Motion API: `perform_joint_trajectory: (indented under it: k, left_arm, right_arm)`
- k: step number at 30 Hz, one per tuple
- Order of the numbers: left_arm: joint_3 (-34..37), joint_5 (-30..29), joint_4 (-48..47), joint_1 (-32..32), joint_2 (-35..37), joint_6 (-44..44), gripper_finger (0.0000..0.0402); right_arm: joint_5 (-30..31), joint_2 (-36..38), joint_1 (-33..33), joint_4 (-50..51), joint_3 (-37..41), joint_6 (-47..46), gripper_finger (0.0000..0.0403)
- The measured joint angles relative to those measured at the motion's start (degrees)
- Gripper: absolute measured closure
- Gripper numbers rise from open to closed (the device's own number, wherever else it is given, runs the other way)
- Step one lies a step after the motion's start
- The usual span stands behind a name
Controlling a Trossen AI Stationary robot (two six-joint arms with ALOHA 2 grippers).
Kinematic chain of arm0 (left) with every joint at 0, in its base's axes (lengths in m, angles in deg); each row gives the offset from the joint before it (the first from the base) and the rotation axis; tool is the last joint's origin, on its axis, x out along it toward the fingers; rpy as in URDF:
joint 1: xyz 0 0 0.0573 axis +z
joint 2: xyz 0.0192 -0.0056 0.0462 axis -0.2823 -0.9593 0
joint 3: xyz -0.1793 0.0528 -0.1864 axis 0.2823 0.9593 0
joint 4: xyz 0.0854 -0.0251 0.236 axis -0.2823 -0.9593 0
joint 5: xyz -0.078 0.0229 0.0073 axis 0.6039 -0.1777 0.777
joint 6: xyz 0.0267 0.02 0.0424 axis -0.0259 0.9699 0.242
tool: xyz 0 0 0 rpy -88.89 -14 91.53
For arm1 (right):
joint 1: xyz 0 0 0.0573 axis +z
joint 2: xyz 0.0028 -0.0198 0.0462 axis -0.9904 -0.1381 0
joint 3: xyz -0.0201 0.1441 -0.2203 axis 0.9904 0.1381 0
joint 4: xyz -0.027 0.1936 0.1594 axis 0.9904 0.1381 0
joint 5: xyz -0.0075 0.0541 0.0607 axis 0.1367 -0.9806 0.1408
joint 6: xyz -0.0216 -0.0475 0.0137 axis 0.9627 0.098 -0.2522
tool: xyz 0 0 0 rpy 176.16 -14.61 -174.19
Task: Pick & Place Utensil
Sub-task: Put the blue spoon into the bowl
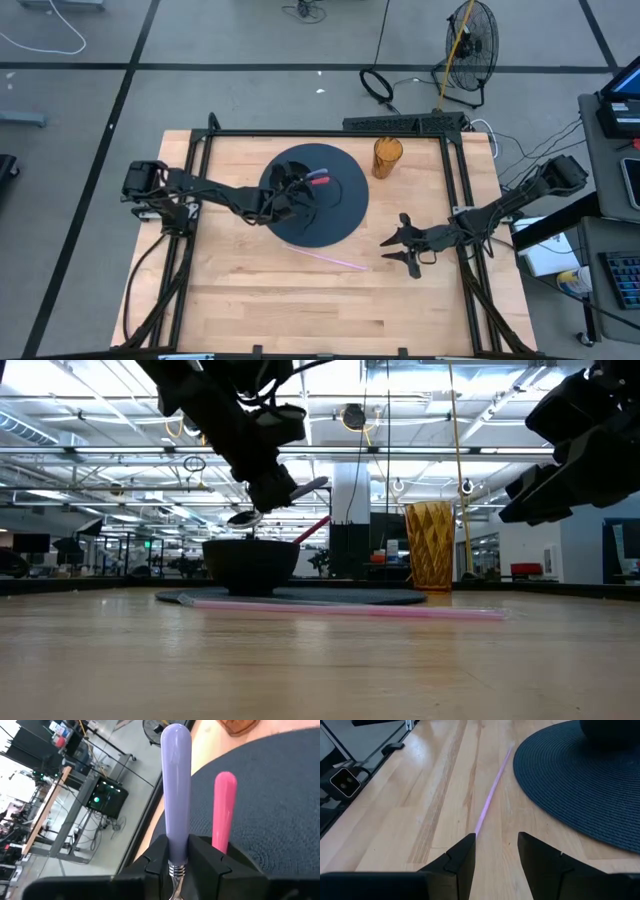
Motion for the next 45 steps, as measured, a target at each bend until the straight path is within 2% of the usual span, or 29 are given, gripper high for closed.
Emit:
perform_joint_trajectory:
  k: [6, 14, 21, 30, 45]
  left_arm:
    - [1.8, 2.0, 2.3, 0.9, 0.1, 0.2, 0.0353]
    - [4.9, 2.0, 5.5, 0.9, 0.1, -0.6, 0.0334]
    - [6.9, 3.0, 9.2, 1.1, 0.1, -0.2, 0.0352]
    - [7.0, 3.1, 9.1, 1.3, 0.1, -0.4, 0.0329]
    - [7.0, 10.6, 9.0, 3.6, 0.1, -0.5, 0.0326]
  right_arm:
    - [0.0, 0.0, 0.0, -0.7, 0.4, 0.0, 0.0261]
    - [0.0, 0.0, 0.0, -0.7, 0.4, 0.0, 0.0261]
    - [0.0, 0.0, 0.0, -2.8, 0.4, 0.0, 0.0261]
    - [0.0, 0.0, 0.0, -3.3, 0.4, 0.0, 0.0261]
    - [0.0, 0.0, 0.0, -3.6, 0.4, 0.0, 0.0261]
